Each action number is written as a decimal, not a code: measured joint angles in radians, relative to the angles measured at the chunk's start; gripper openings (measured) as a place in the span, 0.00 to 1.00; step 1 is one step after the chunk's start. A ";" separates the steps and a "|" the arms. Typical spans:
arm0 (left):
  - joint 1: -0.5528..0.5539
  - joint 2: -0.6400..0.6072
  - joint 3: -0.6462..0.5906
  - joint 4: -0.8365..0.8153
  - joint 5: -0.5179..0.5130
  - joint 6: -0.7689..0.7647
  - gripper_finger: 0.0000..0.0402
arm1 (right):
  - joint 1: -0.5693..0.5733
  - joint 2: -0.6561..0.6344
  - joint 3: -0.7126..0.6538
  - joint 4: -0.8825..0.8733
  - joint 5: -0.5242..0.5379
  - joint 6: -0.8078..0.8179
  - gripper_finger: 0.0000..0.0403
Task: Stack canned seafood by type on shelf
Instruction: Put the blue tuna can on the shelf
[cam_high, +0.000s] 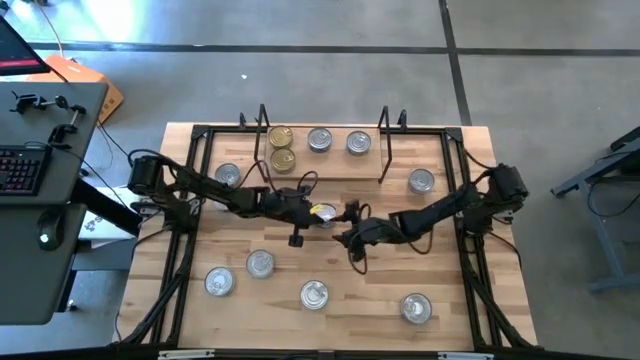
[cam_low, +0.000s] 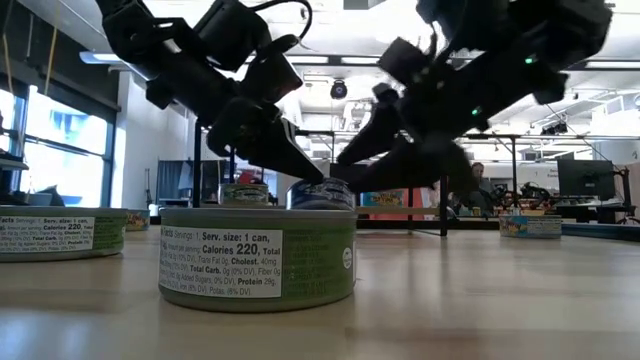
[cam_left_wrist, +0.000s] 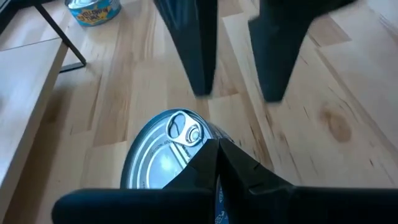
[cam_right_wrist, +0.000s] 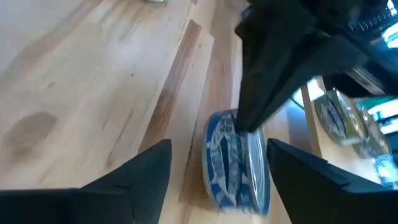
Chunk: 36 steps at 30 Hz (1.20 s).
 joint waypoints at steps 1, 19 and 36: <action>0.000 0.000 0.000 0.005 0.000 0.000 0.00 | -0.004 0.018 0.017 -0.003 0.006 -0.021 0.64; -0.015 -0.002 0.001 0.026 -0.010 -0.034 0.00 | -0.020 0.143 0.106 -0.061 0.128 0.197 0.37; -0.067 -0.376 0.002 -0.547 -0.290 -0.212 0.02 | -0.052 0.127 0.316 -0.301 0.299 0.235 0.30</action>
